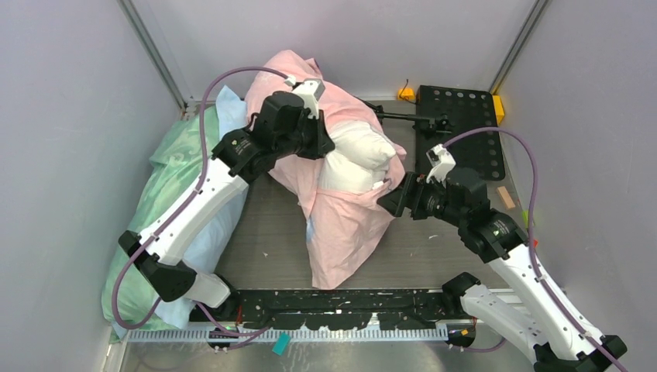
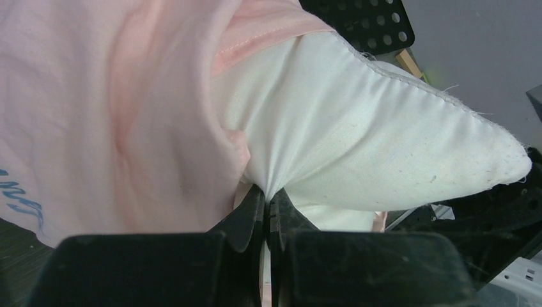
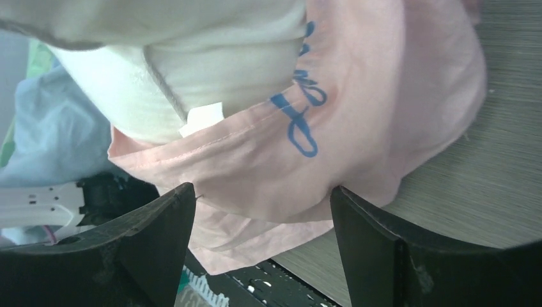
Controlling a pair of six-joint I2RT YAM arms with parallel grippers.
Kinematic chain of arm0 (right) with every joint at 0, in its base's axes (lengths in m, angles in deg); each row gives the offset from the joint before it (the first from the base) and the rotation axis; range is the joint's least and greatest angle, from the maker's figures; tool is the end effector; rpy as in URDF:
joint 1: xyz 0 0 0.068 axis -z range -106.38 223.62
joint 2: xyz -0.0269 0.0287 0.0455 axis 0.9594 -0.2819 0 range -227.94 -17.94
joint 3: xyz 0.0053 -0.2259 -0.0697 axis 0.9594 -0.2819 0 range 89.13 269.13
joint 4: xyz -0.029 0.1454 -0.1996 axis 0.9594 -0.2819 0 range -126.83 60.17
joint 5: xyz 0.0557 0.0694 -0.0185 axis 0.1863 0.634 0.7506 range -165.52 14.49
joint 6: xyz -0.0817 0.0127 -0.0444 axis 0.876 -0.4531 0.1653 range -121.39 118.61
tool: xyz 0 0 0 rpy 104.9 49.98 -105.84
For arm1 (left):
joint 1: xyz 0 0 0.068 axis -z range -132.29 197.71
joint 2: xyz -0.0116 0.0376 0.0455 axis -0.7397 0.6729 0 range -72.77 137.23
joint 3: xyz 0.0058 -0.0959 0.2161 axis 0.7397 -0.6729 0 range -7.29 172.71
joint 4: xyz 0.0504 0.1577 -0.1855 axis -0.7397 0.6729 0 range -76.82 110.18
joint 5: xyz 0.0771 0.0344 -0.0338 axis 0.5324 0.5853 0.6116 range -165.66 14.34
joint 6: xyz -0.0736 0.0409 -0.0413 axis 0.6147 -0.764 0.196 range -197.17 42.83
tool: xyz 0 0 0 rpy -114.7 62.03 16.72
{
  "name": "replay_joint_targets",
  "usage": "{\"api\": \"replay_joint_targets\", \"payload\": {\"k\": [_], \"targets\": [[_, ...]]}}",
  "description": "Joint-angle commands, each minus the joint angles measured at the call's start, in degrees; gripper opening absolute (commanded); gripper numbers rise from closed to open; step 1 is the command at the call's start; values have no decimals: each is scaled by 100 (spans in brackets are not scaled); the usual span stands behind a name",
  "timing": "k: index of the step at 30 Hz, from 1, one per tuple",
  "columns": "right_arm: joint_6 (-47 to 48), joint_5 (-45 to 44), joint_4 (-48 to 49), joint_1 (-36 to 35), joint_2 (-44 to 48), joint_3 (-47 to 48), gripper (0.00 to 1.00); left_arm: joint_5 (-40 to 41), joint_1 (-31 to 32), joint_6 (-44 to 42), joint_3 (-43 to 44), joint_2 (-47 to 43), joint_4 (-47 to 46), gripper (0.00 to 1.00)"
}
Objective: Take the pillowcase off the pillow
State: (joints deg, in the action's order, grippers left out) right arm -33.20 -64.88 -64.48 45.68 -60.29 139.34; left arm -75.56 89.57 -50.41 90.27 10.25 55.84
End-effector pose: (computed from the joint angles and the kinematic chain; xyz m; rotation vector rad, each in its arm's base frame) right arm 0.1817 0.1141 0.2861 -0.0499 2.1352 0.8256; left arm 0.2542 -0.2275 0.3795 0.2806 2.1263 -0.7232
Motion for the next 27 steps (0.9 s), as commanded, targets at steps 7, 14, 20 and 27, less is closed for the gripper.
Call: {"api": "replay_joint_targets", "payload": {"k": [7,14,20,27], "targets": [[-306,1037,1106,-19,-186,-590,82,620,-205,10,730,-98,-707,0],[-544,1300,1877,-163,-118,-1288,81,762,-308,58,821,-110,-712,0],[-390,1031,1955,-315,-51,-1103,82,680,-347,139,879,-60,-774,0],[364,342,1102,-317,182,20,81,524,-352,198,926,75,-756,0]]}}
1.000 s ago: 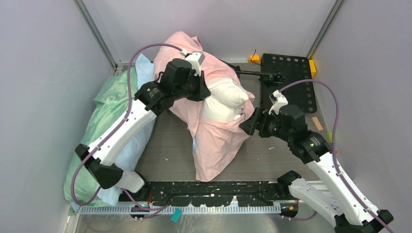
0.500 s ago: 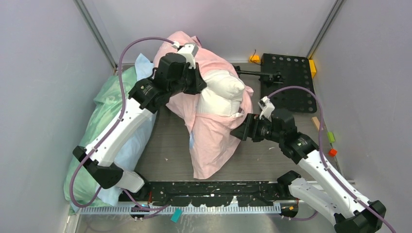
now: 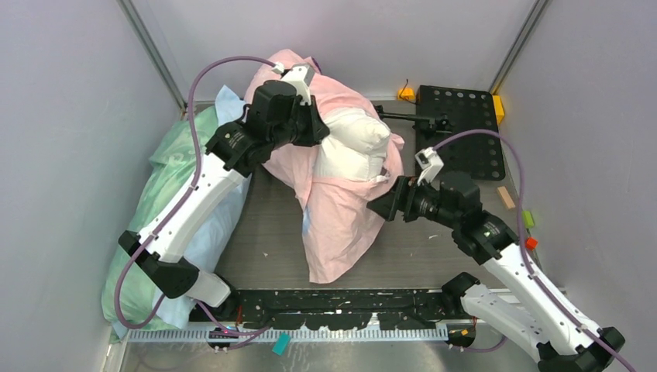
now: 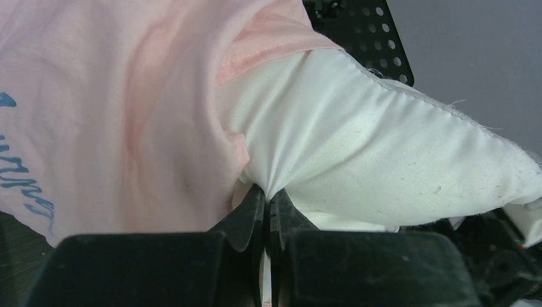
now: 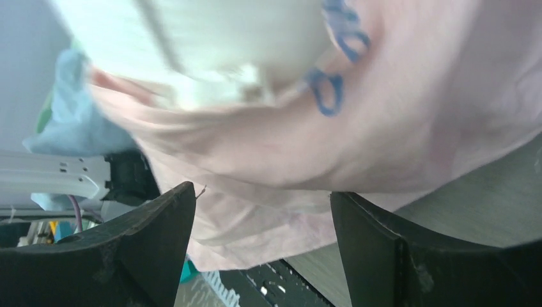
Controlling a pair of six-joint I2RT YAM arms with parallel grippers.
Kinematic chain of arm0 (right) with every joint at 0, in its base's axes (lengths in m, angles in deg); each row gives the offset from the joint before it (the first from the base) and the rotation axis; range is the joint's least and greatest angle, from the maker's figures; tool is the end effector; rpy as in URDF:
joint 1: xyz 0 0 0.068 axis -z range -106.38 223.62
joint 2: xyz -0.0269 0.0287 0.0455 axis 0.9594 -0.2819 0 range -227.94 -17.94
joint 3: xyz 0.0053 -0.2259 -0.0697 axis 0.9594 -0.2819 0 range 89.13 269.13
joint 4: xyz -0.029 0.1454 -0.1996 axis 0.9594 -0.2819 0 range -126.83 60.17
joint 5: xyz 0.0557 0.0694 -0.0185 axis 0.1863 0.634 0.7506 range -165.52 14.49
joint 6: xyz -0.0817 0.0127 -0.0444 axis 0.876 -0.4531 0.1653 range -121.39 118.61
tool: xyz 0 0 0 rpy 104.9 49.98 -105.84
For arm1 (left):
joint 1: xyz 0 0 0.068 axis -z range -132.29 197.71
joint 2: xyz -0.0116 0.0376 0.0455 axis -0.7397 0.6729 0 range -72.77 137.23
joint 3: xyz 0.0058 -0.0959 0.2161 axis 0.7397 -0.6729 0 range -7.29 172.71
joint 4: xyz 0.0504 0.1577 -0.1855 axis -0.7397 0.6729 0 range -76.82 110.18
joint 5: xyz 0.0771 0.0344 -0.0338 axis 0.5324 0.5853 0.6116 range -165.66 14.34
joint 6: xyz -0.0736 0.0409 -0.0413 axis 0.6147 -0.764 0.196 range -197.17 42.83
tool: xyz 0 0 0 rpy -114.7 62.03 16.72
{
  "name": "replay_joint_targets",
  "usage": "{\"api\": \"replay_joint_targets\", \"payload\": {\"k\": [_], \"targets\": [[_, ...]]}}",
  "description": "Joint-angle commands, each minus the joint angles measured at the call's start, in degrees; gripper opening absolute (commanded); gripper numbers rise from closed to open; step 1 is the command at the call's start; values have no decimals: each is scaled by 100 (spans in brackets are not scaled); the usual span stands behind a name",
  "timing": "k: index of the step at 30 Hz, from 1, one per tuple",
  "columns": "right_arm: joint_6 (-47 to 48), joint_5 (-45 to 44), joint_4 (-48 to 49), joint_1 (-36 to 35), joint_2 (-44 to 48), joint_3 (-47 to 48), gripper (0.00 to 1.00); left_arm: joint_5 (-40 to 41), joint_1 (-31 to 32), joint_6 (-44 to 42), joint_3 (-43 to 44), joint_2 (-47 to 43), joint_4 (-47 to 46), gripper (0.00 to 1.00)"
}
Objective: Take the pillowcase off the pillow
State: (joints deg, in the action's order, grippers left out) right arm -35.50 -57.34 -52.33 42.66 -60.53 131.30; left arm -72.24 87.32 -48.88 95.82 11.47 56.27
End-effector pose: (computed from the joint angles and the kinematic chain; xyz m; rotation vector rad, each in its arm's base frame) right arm 0.1813 0.1397 0.2647 -0.1642 2.0980 1.0282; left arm 0.2661 -0.2136 0.4052 0.1637 2.0559 -0.6937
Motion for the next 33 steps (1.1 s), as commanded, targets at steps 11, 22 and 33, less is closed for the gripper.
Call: {"api": "replay_joint_targets", "payload": {"k": [11,22,33], "targets": [[1411,116,-393,-21,-1127,2388,75,149,-129,97,327,5,-828,0],[244,160,1268,-1050,-1216,-214,62,332,-166,119,764,339,-854,0],[202,-1096,584,-1213,-322,-850,74,298,-333,111,1115,587,-740,0]]}}
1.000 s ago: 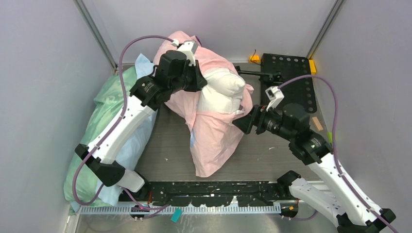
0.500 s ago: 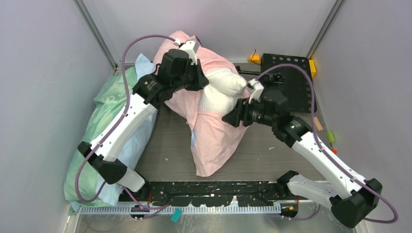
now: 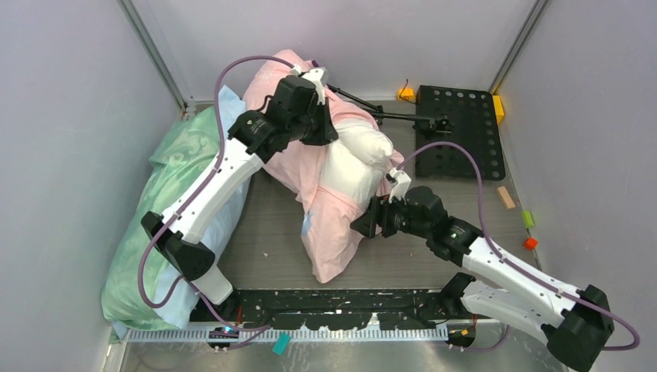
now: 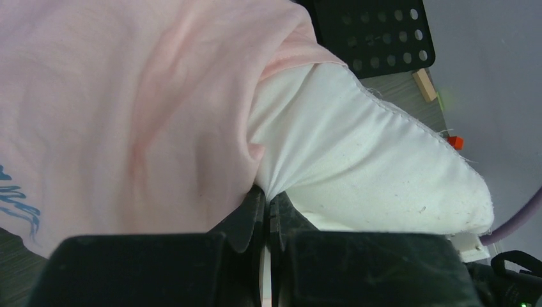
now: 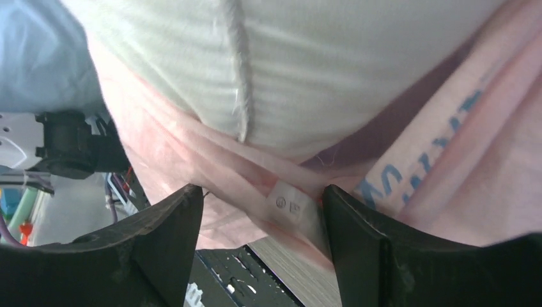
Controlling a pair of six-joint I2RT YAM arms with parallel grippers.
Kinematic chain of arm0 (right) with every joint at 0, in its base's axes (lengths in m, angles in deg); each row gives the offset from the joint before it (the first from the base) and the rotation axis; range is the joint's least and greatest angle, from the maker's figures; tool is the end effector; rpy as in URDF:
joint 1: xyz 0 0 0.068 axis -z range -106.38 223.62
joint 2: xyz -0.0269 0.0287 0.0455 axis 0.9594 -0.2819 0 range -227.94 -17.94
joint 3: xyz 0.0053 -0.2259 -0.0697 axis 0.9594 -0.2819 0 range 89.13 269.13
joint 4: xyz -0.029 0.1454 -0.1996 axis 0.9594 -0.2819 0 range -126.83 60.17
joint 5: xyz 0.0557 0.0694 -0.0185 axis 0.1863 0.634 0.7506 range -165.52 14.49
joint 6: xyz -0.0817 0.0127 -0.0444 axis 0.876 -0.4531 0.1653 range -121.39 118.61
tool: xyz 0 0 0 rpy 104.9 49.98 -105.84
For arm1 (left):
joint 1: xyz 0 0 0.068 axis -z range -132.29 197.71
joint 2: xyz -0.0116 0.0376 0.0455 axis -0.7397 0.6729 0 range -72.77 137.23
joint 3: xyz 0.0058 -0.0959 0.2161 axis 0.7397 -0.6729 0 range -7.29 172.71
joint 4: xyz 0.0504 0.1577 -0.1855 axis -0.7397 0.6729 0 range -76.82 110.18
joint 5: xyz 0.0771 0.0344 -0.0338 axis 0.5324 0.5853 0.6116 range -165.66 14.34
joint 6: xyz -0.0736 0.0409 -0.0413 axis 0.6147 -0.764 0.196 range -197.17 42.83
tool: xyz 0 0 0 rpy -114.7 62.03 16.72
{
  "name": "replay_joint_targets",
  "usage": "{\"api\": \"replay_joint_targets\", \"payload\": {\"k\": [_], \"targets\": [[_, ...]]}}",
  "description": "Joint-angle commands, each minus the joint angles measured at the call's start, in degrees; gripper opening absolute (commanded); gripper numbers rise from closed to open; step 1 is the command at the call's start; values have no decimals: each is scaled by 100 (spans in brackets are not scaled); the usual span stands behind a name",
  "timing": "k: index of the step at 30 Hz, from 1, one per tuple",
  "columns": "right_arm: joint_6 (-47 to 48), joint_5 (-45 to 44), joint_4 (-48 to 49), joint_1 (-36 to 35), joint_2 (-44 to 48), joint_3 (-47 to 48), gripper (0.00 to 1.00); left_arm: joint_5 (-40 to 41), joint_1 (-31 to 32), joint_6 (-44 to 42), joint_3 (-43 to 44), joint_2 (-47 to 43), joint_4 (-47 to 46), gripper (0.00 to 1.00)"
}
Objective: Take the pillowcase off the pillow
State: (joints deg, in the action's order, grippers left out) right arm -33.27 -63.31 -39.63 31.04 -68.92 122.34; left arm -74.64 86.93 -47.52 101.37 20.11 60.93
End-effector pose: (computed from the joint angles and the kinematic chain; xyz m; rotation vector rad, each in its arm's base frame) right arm 0.1756 0.1858 0.2032 -0.3465 2.1744 0.9925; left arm 0.2893 -0.2341 0.3761 0.1732 2.2007 -0.6762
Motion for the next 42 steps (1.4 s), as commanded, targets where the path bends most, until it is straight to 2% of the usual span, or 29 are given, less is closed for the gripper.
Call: {"api": "replay_joint_targets", "payload": {"k": [1,3,7,10,15,19,22,23,25,30,31,33,34,38,42], "targets": [[6,-639,-765,-48,678,151,79,521,-299,-21,526,-301,-1218,0],[60,-969,-897,-50,926,410,88,434,-294,-14,422,-342,-1263,0],[121,-1784,-1039,-49,1016,1144,95,178,-301,33,229,-413,-1328,0],[109,-2162,-1137,-48,718,1790,97,112,-292,24,169,-468,-1293,0],[108,-2211,-1322,-52,-148,2771,99,46,-298,46,28,-607,-1303,0],[47,-2304,-1346,-48,-789,2887,99,-75,-300,142,-24,-673,-1326,0],[-74,-2160,-997,-54,-1070,2640,99,-324,-296,195,-27,-725,-1308,0],[-123,-2093,-842,-49,-1145,2576,97,-368,-297,220,-20,-750,-1297,0],[-226,-1977,-568,-55,-1273,2517,86,-441,-301,254,-57,-813,-1277,0],[-389,-1958,-134,-51,-1341,2598,39,-503,-296,244,-358,-1143,-1175,3],[-411,-1998,-90,-48,-1344,2628,27,-523,-299,248,-410,-1228,-1105,10],[-449,-2076,-69,-56,-1359,2695,8,-654,-298,362,-414,-1404,-798,33],[-464,-2096,-75,-52,-1370,2734,3,-784,-297,463,-406,-1516,-621,40],[-486,-2111,-55,-50,-1372,2761,0,-1293,-212,980,-811,-2117,-301,58],[-439,-2212,-30,-48,-1382,2790,0,-1164,116,1235,-1311,-2741,43,73]]}}
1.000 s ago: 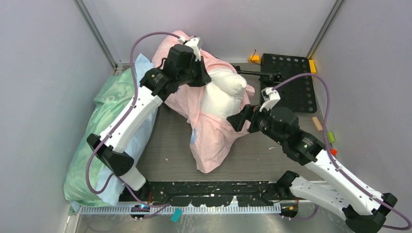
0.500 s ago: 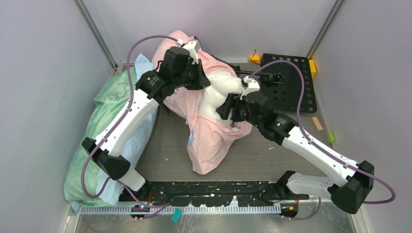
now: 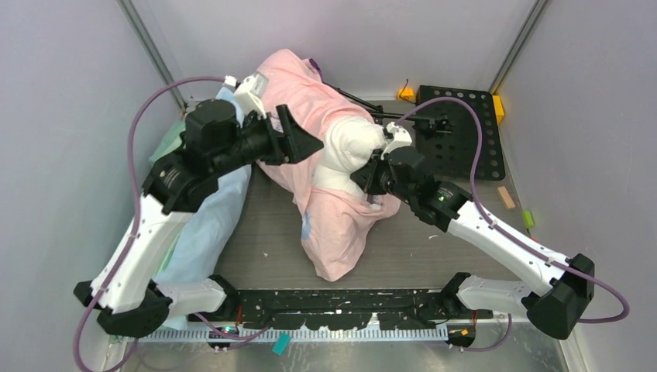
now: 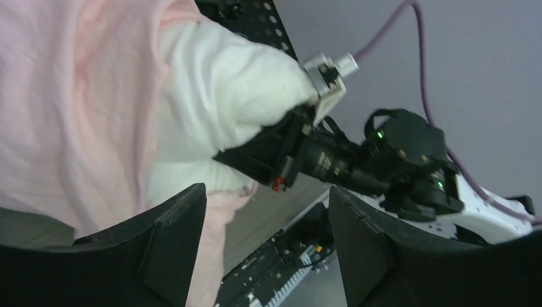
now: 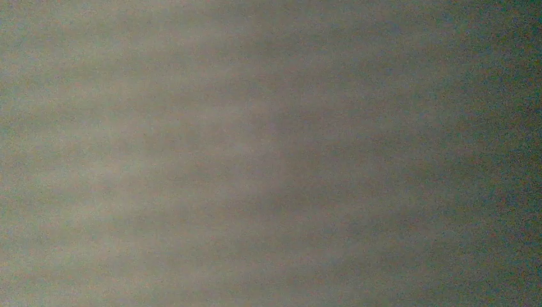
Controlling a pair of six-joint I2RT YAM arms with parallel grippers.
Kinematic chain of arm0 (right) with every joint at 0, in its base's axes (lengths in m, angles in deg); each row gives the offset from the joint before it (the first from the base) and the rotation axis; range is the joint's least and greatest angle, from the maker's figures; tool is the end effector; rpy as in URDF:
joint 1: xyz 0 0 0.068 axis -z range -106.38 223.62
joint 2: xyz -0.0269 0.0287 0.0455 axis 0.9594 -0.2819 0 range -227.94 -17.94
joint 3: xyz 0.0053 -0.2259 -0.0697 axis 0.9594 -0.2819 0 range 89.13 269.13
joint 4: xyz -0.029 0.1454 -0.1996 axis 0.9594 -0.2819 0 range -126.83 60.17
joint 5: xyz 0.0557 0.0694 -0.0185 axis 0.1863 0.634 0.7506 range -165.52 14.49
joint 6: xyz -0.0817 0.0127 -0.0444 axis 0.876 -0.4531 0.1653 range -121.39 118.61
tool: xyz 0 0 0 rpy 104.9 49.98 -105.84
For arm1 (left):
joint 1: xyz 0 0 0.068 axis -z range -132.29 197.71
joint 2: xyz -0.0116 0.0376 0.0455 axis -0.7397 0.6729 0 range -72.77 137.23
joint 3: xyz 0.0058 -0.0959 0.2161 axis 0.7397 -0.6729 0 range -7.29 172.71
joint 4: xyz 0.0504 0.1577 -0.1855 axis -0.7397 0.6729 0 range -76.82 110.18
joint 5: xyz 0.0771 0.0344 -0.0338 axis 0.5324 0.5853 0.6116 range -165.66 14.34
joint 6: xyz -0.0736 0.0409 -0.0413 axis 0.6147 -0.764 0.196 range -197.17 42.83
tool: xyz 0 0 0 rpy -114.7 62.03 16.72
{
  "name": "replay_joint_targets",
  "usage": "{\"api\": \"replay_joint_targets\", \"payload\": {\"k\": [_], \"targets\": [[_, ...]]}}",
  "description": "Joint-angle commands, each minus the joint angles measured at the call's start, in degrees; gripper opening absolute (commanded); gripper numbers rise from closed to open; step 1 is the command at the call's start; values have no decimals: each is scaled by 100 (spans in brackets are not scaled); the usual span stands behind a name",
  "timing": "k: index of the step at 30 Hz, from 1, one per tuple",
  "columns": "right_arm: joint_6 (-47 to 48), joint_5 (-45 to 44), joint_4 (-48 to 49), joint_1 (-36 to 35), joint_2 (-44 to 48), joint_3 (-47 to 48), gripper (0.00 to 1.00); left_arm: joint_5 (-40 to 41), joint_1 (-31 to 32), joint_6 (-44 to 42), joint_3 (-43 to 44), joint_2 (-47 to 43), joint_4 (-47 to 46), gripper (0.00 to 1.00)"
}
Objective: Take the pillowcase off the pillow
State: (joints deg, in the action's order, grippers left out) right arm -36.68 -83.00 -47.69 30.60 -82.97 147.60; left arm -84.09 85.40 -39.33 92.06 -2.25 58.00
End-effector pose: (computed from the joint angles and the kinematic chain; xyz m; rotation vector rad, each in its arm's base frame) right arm 0.2304 0.2000 0.2864 -0.0524 2.0719 0.7372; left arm 0.2060 -0.1747 0.4475 0.1073 1.9794 -1.0290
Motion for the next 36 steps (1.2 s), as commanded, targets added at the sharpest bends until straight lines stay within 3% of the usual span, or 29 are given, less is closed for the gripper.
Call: {"api": "replay_joint_targets", "payload": {"k": [1,5,11,15,22,26,31,36], "targets": [[-81,-252,782,-7,20,292,0,-149,379,505,-494,-610,444,77],[-56,-247,776,-4,18,380,0,430,1079,924,-1051,-1048,800,90],[-111,-236,832,-5,-26,379,0,1481,2010,1512,-2114,-1504,546,92],[-177,-156,843,-8,3,358,0,1718,2156,1768,-2775,-1554,-59,90],[-172,88,873,-5,139,293,0,1884,2203,1861,-3123,-1122,-782,91],[-175,336,978,-5,196,208,0,2564,2203,2889,-3605,-1284,-1248,94],[-219,367,1015,-10,240,155,0,3582,2207,4633,-3611,-1219,-286,94],[-268,468,1050,-6,168,189,0,3399,2203,4819,-3292,-689,85,94]]}}
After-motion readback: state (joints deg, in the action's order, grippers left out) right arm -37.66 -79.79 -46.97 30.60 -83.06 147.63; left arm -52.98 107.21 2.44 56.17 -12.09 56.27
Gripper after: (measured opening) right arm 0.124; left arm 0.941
